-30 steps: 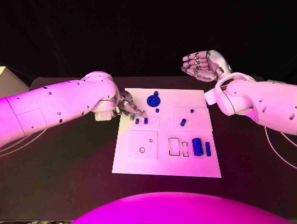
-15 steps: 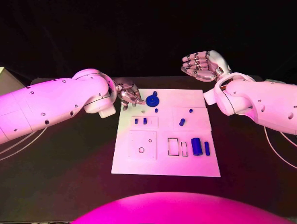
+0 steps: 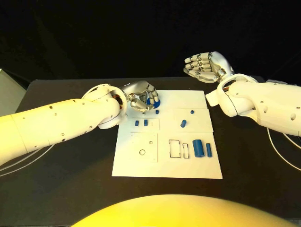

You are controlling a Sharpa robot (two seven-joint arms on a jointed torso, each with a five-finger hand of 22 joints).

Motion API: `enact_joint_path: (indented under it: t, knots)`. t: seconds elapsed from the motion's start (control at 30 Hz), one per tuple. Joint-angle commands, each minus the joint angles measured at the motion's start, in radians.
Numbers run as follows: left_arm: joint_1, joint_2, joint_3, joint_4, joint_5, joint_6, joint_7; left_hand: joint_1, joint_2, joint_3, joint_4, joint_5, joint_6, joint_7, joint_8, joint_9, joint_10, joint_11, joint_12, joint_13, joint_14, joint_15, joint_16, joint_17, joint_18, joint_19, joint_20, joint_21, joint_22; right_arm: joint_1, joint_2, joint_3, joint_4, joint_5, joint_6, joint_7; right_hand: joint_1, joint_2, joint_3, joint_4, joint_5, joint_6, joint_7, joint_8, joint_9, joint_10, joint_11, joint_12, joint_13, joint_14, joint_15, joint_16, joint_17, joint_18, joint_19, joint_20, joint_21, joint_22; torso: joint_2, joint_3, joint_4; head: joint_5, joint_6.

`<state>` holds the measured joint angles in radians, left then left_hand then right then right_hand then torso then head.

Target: Assemble the parts on the task board

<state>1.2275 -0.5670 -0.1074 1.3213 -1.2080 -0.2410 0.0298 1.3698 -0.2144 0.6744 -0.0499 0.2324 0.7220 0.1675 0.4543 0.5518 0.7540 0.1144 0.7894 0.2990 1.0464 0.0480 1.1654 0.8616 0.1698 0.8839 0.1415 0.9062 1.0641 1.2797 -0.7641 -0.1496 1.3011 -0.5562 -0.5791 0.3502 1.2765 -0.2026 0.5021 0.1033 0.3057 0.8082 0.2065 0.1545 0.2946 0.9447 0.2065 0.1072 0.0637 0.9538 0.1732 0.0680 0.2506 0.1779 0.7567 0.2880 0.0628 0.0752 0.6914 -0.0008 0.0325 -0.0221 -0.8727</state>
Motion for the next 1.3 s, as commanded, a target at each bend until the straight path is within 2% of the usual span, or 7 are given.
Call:
enact_joint_path:
  t: [0.03, 0.17, 0.37, 0.77, 0.83, 0.97, 1.3]
  knots:
    - [-0.007, 0.020, -0.006, -0.029, -0.149, -0.037, 0.105, 0.005, -0.002, -0.001, -0.008, -0.004, 0.014, -0.004, -0.012, -0.023, -0.010, 0.006, -0.013, -0.015, -0.011, 0.001, -0.002, -0.018, 0.013, -0.007, 0.001, 0.005, 0.005, -0.001, 0.000, 0.000, 0.000, -0.001, 0.015, 0.009, 0.000, 0.012, -0.001, -0.004, 0.005, 0.005, 0.052, -0.006, -0.001, 0.007, 0.001, -0.003, 0.000, -0.001, 0.004, -0.003, -0.001, -0.001, -0.004, 0.000, -0.003, -0.001, 0.001, 0.0004, 0.0003, -0.003, 0.000]
    - [-0.015, 0.052, -0.018, -0.067, -0.210, -0.025, 0.111, -0.007, -0.009, -0.012, -0.012, -0.006, 0.024, -0.013, -0.030, -0.053, -0.022, 0.009, -0.036, -0.039, -0.022, 0.005, -0.001, -0.044, 0.013, -0.012, 0.006, 0.002, 0.005, -0.001, 0.001, 0.000, 0.001, -0.001, 0.015, 0.009, 0.002, 0.013, 0.000, -0.005, 0.005, 0.007, 0.051, -0.006, -0.002, 0.010, 0.000, -0.004, 0.000, 0.000, 0.003, -0.002, -0.003, -0.001, -0.003, 0.000, -0.002, -0.002, 0.001, 0.0010, 0.0001, -0.004, 0.000]
    - [-0.017, 0.085, -0.024, -0.098, -0.270, 0.035, 0.084, -0.020, -0.014, -0.027, -0.011, -0.009, 0.039, -0.019, -0.040, -0.072, -0.026, 0.008, -0.042, -0.051, -0.020, 0.006, 0.010, -0.052, 0.014, -0.011, 0.008, -0.005, -0.001, -0.001, 0.003, 0.000, 0.001, -0.001, 0.015, 0.009, 0.002, 0.013, 0.000, -0.005, 0.005, 0.007, 0.051, -0.006, -0.002, 0.010, 0.000, -0.004, 0.000, 0.000, 0.003, -0.002, -0.003, -0.001, -0.003, 0.000, -0.002, -0.002, 0.001, 0.0025, -0.0004, -0.003, 0.000]
    - [-0.018, 0.116, -0.025, -0.118, -0.327, 0.072, 0.024, -0.030, -0.018, -0.053, -0.010, -0.011, 0.057, -0.025, -0.065, -0.106, -0.041, 0.006, -0.049, -0.068, -0.017, 0.003, 0.032, -0.066, 0.014, -0.003, 0.009, -0.026, -0.019, -0.001, 0.003, 0.000, 0.003, 0.000, 0.014, 0.009, 0.003, 0.014, 0.001, -0.006, 0.005, 0.007, 0.051, -0.007, -0.002, 0.010, 0.000, -0.005, 0.000, 0.000, 0.003, -0.002, -0.003, -0.001, -0.003, 0.000, -0.001, -0.002, 0.001, 0.0028, -0.0003, -0.005, 0.000]
    - [-0.018, 0.120, -0.025, -0.120, -0.336, 0.091, 0.010, -0.028, -0.017, -0.060, -0.012, -0.011, 0.068, -0.026, -0.078, -0.123, -0.074, 0.008, -0.065, -0.082, -0.051, 0.002, 0.019, -0.117, 0.014, 0.001, 0.008, -0.034, -0.026, -0.001, 0.003, 0.000, 0.003, 0.000, 0.014, 0.009, 0.003, 0.014, 0.001, -0.006, 0.005, 0.007, 0.051, -0.007, -0.002, 0.010, 0.000, -0.005, 0.000, 0.000, 0.003, -0.002, -0.003, -0.001, -0.003, 0.000, -0.001, -0.002, 0.001, 0.0028, 0.0000, -0.006, 0.000]
    - [-0.018, 0.127, -0.025, -0.125, -0.350, 0.116, -0.018, -0.025, -0.013, -0.061, -0.014, -0.010, 0.080, -0.025, -0.084, -0.132, -0.089, 0.007, -0.075, -0.092, -0.054, -0.001, 0.021, -0.128, 0.014, 0.003, 0.006, -0.038, -0.029, -0.001, 0.004, 0.000, 0.004, 0.000, 0.014, 0.008, 0.003, 0.014, 0.001, -0.006, 0.005, 0.007, 0.051, -0.007, -0.002, 0.010, 0.000, -0.005, 0.000, 0.000, 0.003, -0.002, -0.003, -0.001, -0.003, 0.000, -0.001, -0.002, 0.001, 0.0024, 0.0007, -0.006, 0.000]
    - [-0.018, 0.142, -0.024, -0.144, -0.359, 0.110, -0.049, -0.011, 0.000, -0.053, -0.021, -0.009, 0.085, -0.024, -0.101, -0.149, -0.083, 0.009, -0.081, -0.106, -0.052, 0.000, 0.029, -0.147, 0.014, 0.012, 0.004, -0.032, -0.026, -0.001, 0.007, 0.000, 0.003, 0.000, 0.015, 0.008, 0.002, 0.015, 0.001, -0.006, 0.005, 0.008, 0.051, -0.007, -0.002, 0.011, 0.000, -0.006, 0.000, 0.000, 0.003, -0.002, -0.004, 0.000, -0.003, 0.000, -0.001, -0.003, 0.001, 0.0008, 0.0003, -0.006, 0.000]
